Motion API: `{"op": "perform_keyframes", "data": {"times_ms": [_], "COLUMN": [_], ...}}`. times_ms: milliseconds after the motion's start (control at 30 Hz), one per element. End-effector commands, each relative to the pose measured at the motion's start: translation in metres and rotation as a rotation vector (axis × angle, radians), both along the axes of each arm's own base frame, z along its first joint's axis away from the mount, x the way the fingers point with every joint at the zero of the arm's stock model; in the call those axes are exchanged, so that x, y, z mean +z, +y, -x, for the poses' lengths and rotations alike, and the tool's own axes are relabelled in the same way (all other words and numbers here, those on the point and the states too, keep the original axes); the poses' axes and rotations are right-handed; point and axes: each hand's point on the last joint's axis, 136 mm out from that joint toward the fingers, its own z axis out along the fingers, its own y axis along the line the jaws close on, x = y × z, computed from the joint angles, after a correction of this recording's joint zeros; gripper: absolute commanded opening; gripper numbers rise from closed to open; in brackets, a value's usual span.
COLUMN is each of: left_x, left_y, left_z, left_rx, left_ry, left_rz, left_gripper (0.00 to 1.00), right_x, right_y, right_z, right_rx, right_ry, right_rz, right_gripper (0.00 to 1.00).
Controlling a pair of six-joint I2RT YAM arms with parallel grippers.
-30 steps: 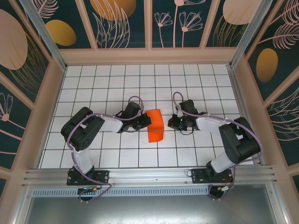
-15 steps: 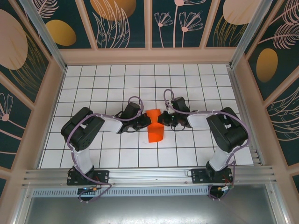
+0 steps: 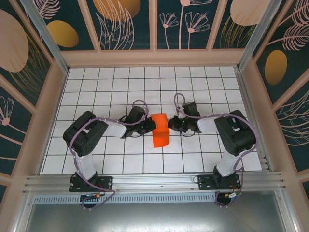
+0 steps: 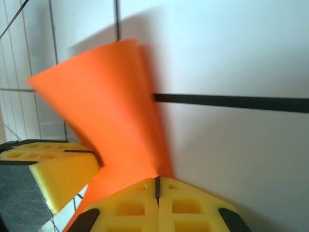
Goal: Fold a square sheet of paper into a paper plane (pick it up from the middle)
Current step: First fold in half a square sheet of paper at the center of the table.
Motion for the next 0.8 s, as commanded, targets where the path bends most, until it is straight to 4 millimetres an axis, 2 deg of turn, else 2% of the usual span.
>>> {"op": "perform_keyframes", "data": {"times_ms": [0,100,167,300,433,600,667,767], "left_x": [-0.106,-0.105,-0.105,-0.105,-0.105,-0.106,-0.107,-0.107], "left_y": [0.084,0.082,0.082,0.081,0.082,0.083,0.084,0.086], "left_z": [0.069,0.068,0.068,0.067,0.068,0.070,0.072,0.073], "left_rx": [0.054,0.048,0.044,0.043,0.039,0.028,0.027,0.027], "left_ry": [0.289,0.286,0.286,0.284,0.283,0.285,0.289,0.289], "left_rz": [-0.409,-0.405,-0.404,-0.401,-0.403,-0.414,-0.416,-0.421], "left_gripper": [0.00,0.00,0.00,0.00,0.00,0.00,0.00,0.00], "right_x": [0.005,0.034,0.045,0.039,0.029,0.014,0.005,-0.009], "right_y": [-0.026,-0.005,0.013,0.041,0.057,0.055,0.048,0.026], "right_z": [-0.007,-0.010,-0.008,-0.007,-0.010,-0.021,-0.025,-0.031], "right_rx": [-0.072,-0.019,0.043,0.119,0.143,0.115,0.092,0.031], "right_ry": [-0.037,-0.100,-0.130,-0.118,-0.102,-0.087,-0.078,-0.062], "right_rz": [0.078,-0.005,-0.038,-0.043,-0.058,-0.038,-0.021,0.010], "right_gripper": [0.00,0.00,0.00,0.00,0.00,0.00,0.00,0.00]}}
